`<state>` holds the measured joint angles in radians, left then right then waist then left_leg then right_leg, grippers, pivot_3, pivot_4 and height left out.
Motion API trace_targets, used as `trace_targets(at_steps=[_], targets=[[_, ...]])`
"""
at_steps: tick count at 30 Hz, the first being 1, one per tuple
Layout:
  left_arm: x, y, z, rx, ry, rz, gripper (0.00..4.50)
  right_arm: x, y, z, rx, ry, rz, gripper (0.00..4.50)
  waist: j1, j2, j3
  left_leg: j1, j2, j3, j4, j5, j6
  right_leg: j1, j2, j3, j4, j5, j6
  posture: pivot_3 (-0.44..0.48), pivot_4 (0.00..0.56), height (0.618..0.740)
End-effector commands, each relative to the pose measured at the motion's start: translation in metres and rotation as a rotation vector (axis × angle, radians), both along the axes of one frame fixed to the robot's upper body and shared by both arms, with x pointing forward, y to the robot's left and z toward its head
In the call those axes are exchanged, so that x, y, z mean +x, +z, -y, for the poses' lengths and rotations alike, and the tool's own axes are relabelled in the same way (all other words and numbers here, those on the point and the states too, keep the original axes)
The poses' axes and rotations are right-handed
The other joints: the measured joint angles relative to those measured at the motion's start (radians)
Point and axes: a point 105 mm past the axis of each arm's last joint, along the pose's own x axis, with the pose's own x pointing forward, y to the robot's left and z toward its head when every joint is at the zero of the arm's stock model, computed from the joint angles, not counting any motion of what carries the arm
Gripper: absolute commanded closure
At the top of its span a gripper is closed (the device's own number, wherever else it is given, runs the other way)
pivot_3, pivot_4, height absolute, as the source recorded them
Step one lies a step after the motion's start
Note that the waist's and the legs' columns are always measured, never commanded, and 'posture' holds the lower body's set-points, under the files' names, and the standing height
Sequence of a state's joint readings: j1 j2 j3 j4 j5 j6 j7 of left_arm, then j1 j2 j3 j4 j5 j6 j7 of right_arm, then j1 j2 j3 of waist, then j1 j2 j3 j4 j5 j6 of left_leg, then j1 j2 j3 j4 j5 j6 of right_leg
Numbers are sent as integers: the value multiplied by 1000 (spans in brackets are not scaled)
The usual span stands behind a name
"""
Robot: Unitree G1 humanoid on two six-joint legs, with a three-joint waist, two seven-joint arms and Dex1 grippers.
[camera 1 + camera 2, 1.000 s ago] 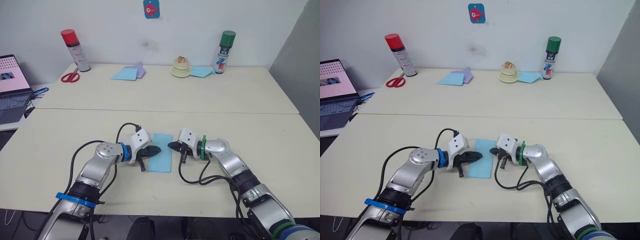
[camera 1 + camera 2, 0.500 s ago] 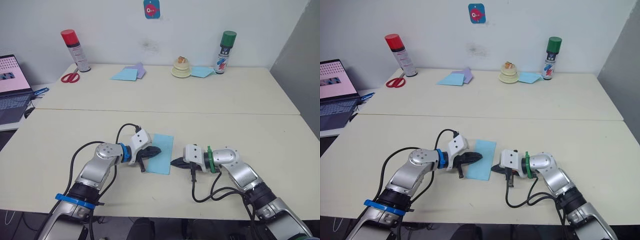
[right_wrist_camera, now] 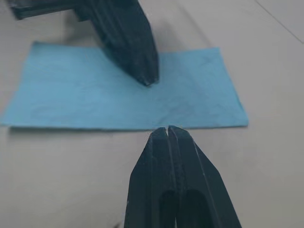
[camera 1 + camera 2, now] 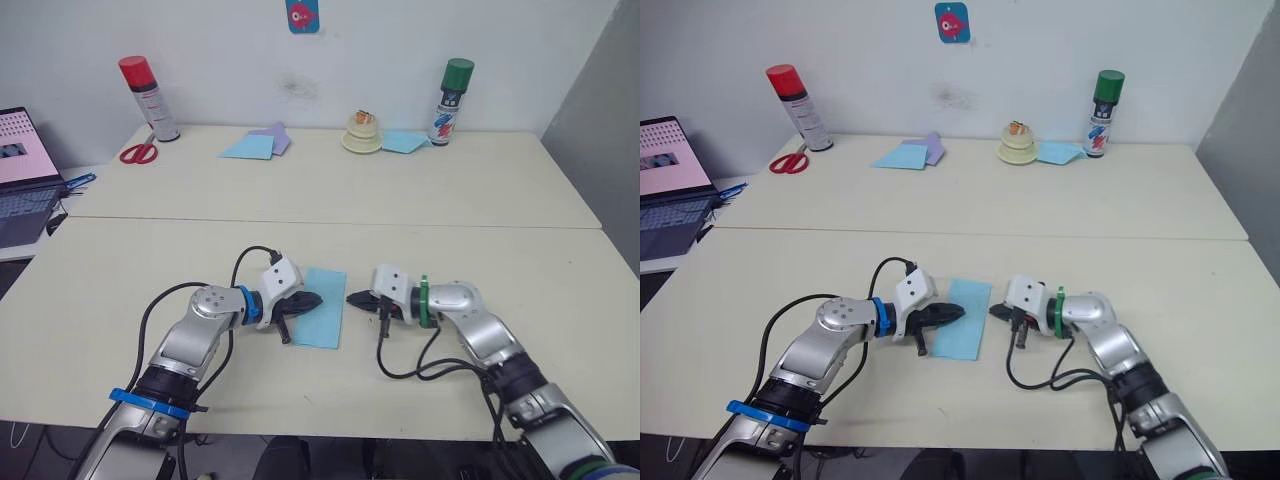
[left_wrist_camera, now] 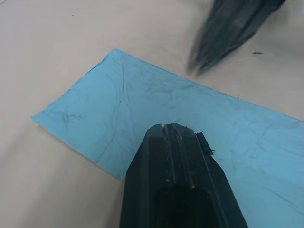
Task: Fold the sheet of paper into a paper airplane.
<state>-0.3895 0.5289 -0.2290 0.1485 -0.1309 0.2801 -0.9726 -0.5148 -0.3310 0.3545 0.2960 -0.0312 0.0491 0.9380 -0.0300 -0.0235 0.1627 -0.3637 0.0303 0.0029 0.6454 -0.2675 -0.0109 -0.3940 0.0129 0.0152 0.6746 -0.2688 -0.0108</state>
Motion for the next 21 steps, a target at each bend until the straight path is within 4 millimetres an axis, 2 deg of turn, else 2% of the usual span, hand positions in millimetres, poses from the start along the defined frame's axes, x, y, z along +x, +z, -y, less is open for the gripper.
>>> trace_targets(at_steps=[1,4,11,15,21], targets=[[-6,-20,-6,61,13,-64,4500,1,-3,-15,-8,40,15,4470,0,0,0,0,0,0,0,0,0,0,0,0,-1,0,0,0,150,729],[-6,-20,-5,60,13,-64,4500,-12,-16,-19,-47,107,-33,4470,0,0,0,-1,0,1,0,0,0,0,0,1,-1,-1,1,0,150,729],[-8,-21,-7,59,20,-69,4500,-60,-42,-14,-122,255,-179,4470,0,0,-1,0,0,0,-1,0,0,0,-1,0,-1,-1,2,0,150,729],[-8,-23,-6,57,23,-73,4500,-75,-48,-13,-143,286,-211,4470,0,0,-1,1,0,0,-1,0,0,1,-1,0,-1,-1,2,0,150,729],[-8,-23,-6,59,24,-74,4500,-83,-46,-10,-160,312,-221,4470,1,0,-2,0,0,0,-1,0,0,1,-1,0,-1,-2,2,0,150,729]])
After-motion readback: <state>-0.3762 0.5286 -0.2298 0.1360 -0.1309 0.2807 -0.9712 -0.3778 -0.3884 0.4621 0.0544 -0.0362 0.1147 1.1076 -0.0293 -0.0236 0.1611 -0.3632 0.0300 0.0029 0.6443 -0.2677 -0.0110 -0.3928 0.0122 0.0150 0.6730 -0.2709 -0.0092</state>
